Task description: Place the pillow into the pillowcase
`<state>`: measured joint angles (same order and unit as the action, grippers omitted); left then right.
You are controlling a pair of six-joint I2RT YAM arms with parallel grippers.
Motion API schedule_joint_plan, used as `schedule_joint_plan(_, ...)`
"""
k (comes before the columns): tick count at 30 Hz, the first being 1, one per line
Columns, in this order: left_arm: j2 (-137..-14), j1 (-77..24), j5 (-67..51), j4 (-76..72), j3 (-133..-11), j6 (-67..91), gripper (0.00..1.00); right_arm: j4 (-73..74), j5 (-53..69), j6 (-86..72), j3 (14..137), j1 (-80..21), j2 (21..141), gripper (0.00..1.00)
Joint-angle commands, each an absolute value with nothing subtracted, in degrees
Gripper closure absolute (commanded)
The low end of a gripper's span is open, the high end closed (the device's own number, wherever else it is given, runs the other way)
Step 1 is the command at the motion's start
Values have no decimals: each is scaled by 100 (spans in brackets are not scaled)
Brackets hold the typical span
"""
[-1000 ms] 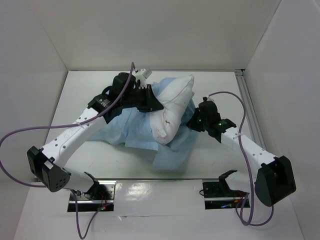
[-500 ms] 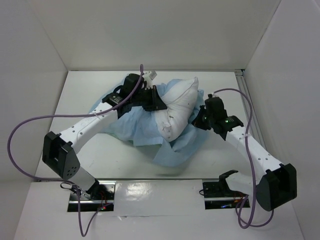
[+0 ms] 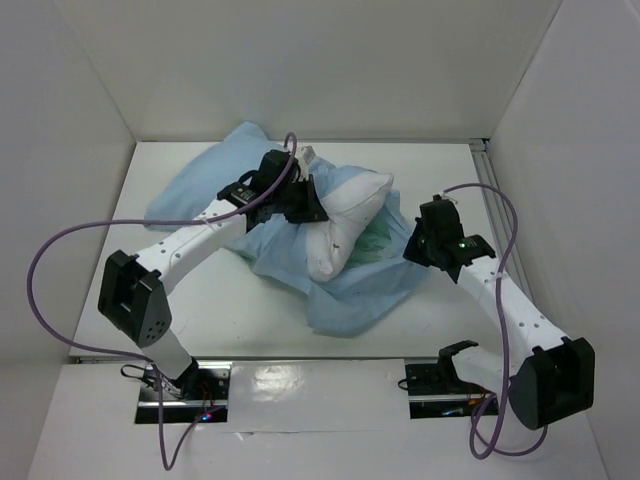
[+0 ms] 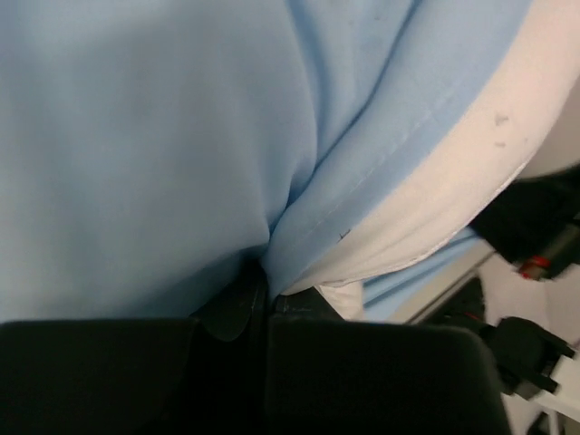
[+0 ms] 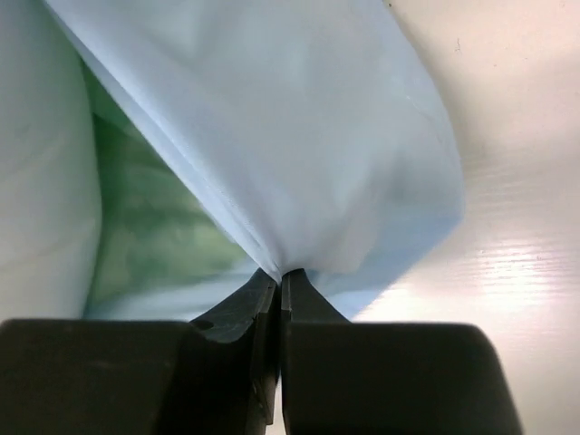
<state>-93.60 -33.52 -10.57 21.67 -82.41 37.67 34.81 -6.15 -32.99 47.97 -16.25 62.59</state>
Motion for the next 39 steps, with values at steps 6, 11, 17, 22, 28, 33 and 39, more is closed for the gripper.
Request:
schedule_joint_plan(6,-9835,-3173,167,2909,-8358,3437,100,3691,-1055,-3243,5352,-1529,6223,100)
schedule_joint_plan(11,-10265,-3348,404,3270,-8692,3140,100,3113,-827,-3418,5599,-1477,5897,100)
schedule_joint_plan(17,-10020,-3603,-604,3479,-8280,2226,100,2084,-660,-3349,6422,-855,7249,100)
schedule_joint_plan(22,-9888,-4130,-773,4208,-8208,1609,100,1284,218,-3428,7065,8,8014,100)
schedule_joint_plan(28,-10791,-4631,-537,5105,-8603,1178,100,363,982,-3989,7673,316,8367,100)
schedule_joint_plan(33,-11460,-4720,-115,5423,-9262,1187,100,-1008,1862,-4473,7516,264,8218,100)
schedule_joint_plan(39,-12136,-4720,-114,5616,-9870,1125,100,-2143,2644,-4684,7102,141,7358,100)
